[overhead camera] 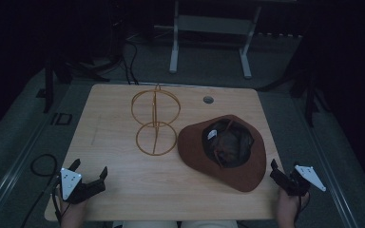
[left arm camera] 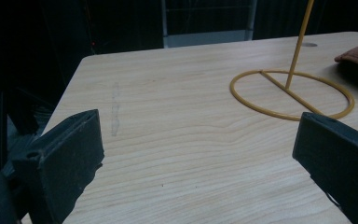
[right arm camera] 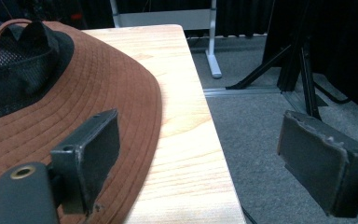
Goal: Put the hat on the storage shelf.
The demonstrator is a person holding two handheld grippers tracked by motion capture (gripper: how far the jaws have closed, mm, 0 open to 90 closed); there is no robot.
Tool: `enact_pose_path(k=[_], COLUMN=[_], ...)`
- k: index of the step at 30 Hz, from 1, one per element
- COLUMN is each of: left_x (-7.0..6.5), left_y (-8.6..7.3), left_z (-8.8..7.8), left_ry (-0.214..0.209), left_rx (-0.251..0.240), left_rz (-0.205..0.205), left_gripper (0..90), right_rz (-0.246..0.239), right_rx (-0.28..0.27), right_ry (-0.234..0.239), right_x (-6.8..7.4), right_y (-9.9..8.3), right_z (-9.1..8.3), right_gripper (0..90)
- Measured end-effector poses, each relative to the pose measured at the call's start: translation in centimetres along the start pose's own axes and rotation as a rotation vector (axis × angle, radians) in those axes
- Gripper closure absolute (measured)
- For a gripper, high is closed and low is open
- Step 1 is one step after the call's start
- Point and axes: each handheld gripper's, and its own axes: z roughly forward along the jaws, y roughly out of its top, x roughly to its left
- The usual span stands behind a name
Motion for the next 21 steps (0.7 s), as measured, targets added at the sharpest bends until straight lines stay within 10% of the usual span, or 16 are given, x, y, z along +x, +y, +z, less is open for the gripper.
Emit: enact_pose_path(k=[21], left_x=[-0.2], left_y=[0.2], left_z=[-0.4], left_ry=[-0.019], left_rx=[-0.03], left_rz=[-0.036], left_gripper=[2.4], right_rz=[-0.027], right_rx=[0.105], right_ry=[0.08], right_x=[2.0], right_y=[4.3], right_z=[-0.8], right_gripper=[14.0])
